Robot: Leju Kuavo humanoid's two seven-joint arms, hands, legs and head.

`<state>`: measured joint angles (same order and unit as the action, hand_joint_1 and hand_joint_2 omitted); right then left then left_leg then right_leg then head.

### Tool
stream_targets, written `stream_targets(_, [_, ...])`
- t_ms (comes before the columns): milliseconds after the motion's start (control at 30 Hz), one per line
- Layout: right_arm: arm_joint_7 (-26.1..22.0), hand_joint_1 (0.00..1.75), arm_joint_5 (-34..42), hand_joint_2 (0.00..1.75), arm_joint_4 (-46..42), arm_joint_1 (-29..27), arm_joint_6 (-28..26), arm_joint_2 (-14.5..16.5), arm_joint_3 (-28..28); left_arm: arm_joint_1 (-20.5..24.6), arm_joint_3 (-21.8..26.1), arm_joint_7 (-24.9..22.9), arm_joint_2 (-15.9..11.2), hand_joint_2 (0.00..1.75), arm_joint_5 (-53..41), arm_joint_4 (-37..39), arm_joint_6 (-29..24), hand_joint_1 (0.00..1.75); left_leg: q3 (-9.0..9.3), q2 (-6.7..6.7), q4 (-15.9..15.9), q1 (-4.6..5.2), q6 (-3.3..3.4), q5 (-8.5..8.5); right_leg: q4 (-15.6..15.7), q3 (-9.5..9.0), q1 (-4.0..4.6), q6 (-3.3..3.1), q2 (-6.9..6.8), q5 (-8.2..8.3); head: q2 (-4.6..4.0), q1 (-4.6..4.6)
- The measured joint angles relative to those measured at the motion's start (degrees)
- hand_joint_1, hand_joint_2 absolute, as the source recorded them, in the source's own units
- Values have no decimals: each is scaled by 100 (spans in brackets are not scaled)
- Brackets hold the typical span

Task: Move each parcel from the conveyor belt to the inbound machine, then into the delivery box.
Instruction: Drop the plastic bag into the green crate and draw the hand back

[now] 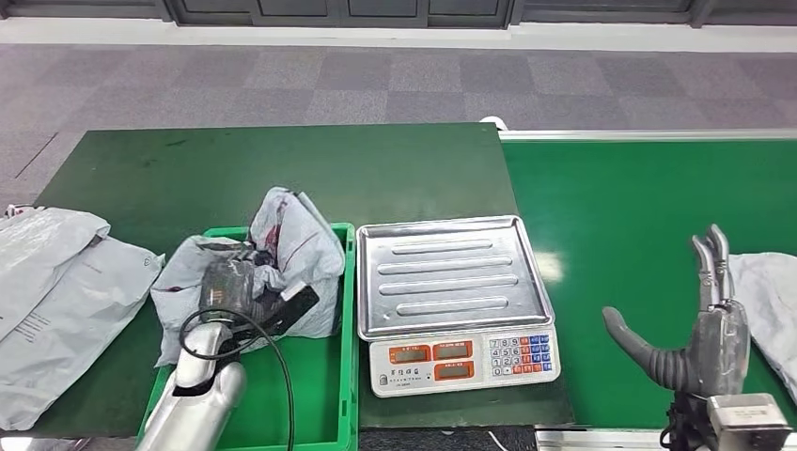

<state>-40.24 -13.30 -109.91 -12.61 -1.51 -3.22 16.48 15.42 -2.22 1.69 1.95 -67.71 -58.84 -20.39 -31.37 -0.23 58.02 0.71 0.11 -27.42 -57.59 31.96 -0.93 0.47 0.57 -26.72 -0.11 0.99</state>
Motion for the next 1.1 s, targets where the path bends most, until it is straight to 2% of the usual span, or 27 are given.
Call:
stream_targets(133, [1, 0, 2, 175, 21, 125, -32, 16, 50, -353, 94, 652, 108, 175, 1189, -895, -580, 0, -19, -2, 2, 0, 2, 12, -3, 50, 0, 6, 0, 16, 0, 0])
stream_targets(300, [2, 0, 37, 175, 100, 302, -134, 16, 169, -557, 211, 1564, 197, 175, 2211, -1684, -1387, 0, -40, -5, 2, 1, 5, 10, -2, 67, -1, 9, -2, 15, 0, 0])
stream_targets(367, [19, 0, -39, 175, 141, 344, -287, 14, 245, -634, 250, 2089, 229, 175, 2832, -1952, -1585, 0, -46, -6, 2, 2, 6, 9, -1, 71, -2, 10, -3, 14, 0, 0])
stream_targets(467, [139, 0, -375, 175, 340, 474, -829, -39, 444, -752, 303, 3064, 301, 175, 4027, -2361, -1787, 0, -51, -7, 3, 2, 6, 9, 0, 76, -2, 11, -3, 14, 0, 0])
stream_targets(567, [217, 0, -453, 175, 753, 659, -1032, -178, 691, -834, 425, 3679, 447, 175, 4356, -2765, -1905, 0, -55, -7, 7, 2, 7, 9, 1, 76, -2, 13, -4, 16, -1, -1])
stream_targets(700, [338, 0, -568, 175, 1330, 912, -1108, -353, 911, -854, 672, 3835, 692, 175, 4330, -3304, -1956, 0, -57, -7, 12, 2, 9, 10, 2, 77, -3, 16, -4, 18, 0, 0])
stream_targets(900, [583, 0, -782, 175, 2005, 1178, -1277, -566, 1087, -898, 612, 3844, 720, 175, 4712, -3550, -1910, 0, -57, -7, 13, 2, 13, 13, 2, 81, -2, 18, -5, 20, 0, 1])
stream_targets(967, [744, 0, -903, 175, 2238, 1260, -1338, -639, 1134, -860, 473, 3697, 698, 175, 4585, -3382, -1816, 0, -58, -11, 13, 2, 14, 13, 3, 82, -2, 18, -10, 20, 0, 0])
stream_targets(1100, [832, 0, -1010, 175, 2853, 1516, -1343, -772, 1284, -589, 103, 3099, 676, 175, 3735, -2566, -1779, 0, -63, -15, 14, 5, 18, 18, 3, 82, -5, 23, -16, 27, 0, 0])
